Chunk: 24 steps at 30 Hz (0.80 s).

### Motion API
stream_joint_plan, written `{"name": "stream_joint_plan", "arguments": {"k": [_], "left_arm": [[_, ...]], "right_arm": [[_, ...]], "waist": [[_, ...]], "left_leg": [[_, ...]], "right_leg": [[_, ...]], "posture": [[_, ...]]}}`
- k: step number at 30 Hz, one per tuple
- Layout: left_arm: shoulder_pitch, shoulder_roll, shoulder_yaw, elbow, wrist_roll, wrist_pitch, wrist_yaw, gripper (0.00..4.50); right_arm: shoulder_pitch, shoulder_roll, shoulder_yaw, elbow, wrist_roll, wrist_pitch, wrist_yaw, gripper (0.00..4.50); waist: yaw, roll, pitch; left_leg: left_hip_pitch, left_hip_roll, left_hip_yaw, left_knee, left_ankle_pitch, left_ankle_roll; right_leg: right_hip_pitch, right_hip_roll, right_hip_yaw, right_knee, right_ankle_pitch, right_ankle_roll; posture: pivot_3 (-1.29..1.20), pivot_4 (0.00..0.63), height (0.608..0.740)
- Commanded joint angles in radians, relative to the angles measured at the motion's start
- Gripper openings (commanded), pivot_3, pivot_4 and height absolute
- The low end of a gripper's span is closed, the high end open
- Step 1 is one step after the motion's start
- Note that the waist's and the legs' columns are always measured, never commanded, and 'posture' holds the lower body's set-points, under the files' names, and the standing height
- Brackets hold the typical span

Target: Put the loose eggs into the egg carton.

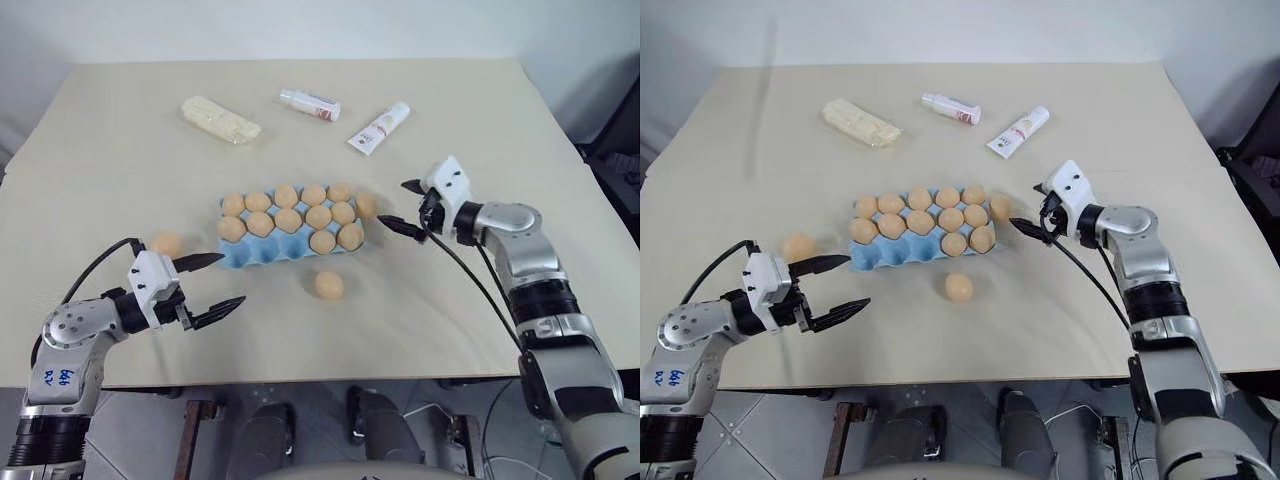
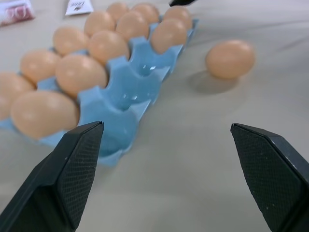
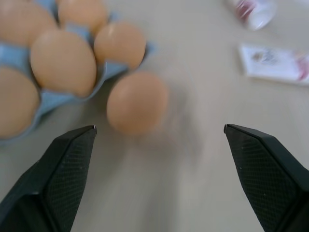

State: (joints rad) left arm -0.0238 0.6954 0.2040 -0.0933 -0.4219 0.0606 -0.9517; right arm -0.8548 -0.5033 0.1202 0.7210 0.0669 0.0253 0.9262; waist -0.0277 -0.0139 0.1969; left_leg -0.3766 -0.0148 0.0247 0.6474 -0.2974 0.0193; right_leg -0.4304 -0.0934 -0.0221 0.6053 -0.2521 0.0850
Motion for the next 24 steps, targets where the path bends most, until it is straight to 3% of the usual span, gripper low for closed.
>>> {"name": "stream_joint_plan", "arguments": {"k": [1, 9, 18, 21, 24], "left_arm": [[0.029, 0.004, 0.046, -0.066, -0.013, 0.000, 0.021, 4.50], [0.064, -0.011, 0.063, -0.102, -0.018, 0.014, 0.055, 4.50], [0.057, -0.020, 0.057, -0.108, -0.016, 0.019, 0.070, 4.50], [0.058, -0.019, 0.058, -0.109, -0.016, 0.020, 0.073, 4.50], [0.065, -0.018, 0.063, -0.117, -0.017, 0.023, 0.077, 4.50]], "right_arm": [[-0.090, 0.008, 0.039, 0.150, -0.067, -0.126, 0.043, 4.44], [-0.241, 0.087, 0.059, 0.409, -0.143, -0.275, 0.031, 4.44], [-0.315, 0.148, 0.041, 0.541, -0.186, -0.305, -0.033, 4.44], [-0.325, 0.156, 0.033, 0.555, -0.188, -0.304, -0.048, 3.83], [-0.319, 0.163, 0.019, 0.558, -0.180, -0.331, -0.030, 2.75]], "waist": [[-0.003, 0.000, 0.000], [-0.010, 0.000, 0.000], [-0.023, 0.000, 0.000], [-0.028, 0.000, 0.000], [-0.029, 0.000, 0.000]], "left_leg": [[0.000, 0.000, 0.001, 0.000, 0.000, 0.000], [0.002, 0.002, 0.008, 0.000, -0.002, -0.001], [0.003, 0.002, 0.008, 0.001, -0.002, -0.001], [0.004, 0.002, 0.008, 0.001, -0.002, -0.001], [0.004, 0.002, 0.008, 0.001, -0.002, -0.001]], "right_leg": [[0.000, 0.000, 0.000, 0.000, 0.000, 0.000], [-0.001, -0.001, 0.000, -0.002, 0.001, 0.002], [-0.001, -0.001, 0.001, -0.001, 0.001, 0.002], [-0.001, -0.001, 0.001, 0.000, 0.001, 0.002], [-0.001, -0.001, 0.001, 0.000, 0.001, 0.002]], "posture": [[0.00, 0.150, 0.740], [0.00, 0.150, 0.740], [0.00, 0.150, 0.740], [0.00, 0.150, 0.740], [0.00, 0.150, 0.740]]}}
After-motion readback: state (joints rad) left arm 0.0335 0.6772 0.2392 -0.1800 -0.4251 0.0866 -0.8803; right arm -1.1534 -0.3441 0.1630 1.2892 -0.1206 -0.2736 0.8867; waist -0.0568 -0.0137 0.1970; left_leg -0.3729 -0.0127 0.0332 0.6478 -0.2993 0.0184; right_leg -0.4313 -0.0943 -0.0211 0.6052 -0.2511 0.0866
